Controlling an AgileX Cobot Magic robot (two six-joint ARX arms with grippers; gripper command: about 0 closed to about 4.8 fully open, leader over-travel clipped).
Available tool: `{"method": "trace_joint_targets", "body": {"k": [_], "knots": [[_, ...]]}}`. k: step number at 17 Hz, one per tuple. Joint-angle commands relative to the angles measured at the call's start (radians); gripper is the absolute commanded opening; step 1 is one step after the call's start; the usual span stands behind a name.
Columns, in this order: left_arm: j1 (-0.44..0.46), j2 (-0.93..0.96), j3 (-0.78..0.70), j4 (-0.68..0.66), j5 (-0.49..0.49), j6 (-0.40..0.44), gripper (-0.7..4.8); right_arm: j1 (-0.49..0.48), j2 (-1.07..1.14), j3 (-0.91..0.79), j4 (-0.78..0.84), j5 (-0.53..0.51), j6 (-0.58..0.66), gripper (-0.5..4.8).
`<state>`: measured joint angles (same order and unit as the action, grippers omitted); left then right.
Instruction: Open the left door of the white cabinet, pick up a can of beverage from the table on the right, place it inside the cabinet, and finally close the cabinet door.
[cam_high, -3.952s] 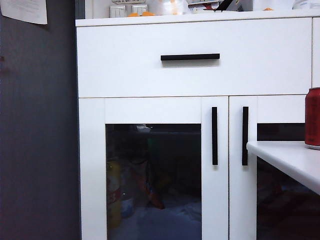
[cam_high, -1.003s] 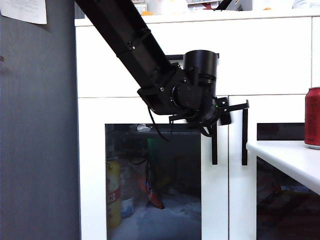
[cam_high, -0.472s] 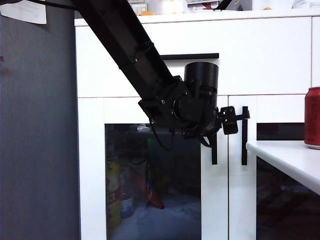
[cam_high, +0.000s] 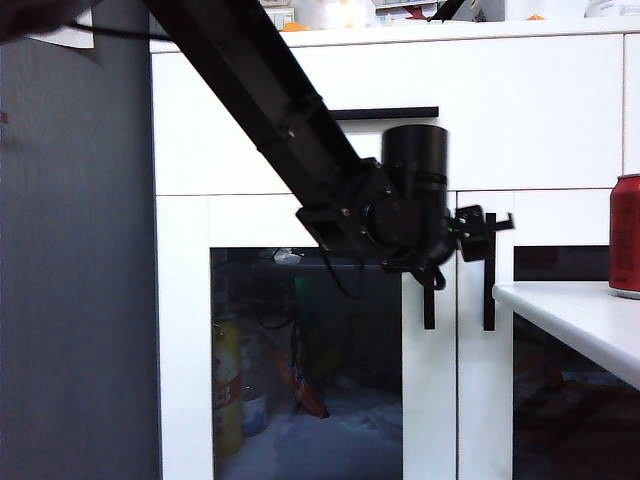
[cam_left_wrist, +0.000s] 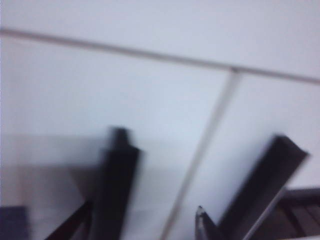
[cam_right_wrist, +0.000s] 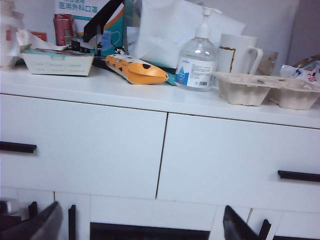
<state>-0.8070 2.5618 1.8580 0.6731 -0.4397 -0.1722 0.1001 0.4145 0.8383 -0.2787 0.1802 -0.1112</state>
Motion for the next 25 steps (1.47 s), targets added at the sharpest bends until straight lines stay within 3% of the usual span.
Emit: {"method": "trace_joint_targets", "body": {"k": [1, 2, 3, 5, 6, 12, 25], "knots": [[0.010, -0.007, 0.014, -0.003, -0.042, 0.007, 2.68, 0.000, 0.000, 0.002, 0.014, 0.002, -0.001, 4.13], [0.010, -0.007, 0.014, -0.016, -0.087, 0.007, 2.66, 0.000, 0.000, 0.002, 0.013, 0.001, -0.001, 4.13], [0.010, -0.007, 0.014, -0.017, -0.113, 0.007, 2.25, 0.000, 0.000, 0.002, 0.014, 0.001, -0.001, 4.13], [0.010, -0.007, 0.014, -0.012, -0.122, 0.008, 0.99, 0.000, 0.000, 0.002, 0.013, 0.001, -0.001, 4.13], [0.010, -0.007, 0.014, -0.010, -0.121, 0.007, -0.11, 0.000, -0.001, 0.002, 0.013, 0.001, -0.001, 4.13], [-0.008, -0.008, 0.014, 0.025, 0.017, 0.007, -0.05, 0.000, 0.000, 0.002, 0.018, 0.002, 0.000, 4.13], [-0.022, -0.007, 0.013, -0.007, 0.017, 0.007, -0.05, 0.000, -0.002, 0.003, 0.095, 0.005, 0.001, 4.13]]}}
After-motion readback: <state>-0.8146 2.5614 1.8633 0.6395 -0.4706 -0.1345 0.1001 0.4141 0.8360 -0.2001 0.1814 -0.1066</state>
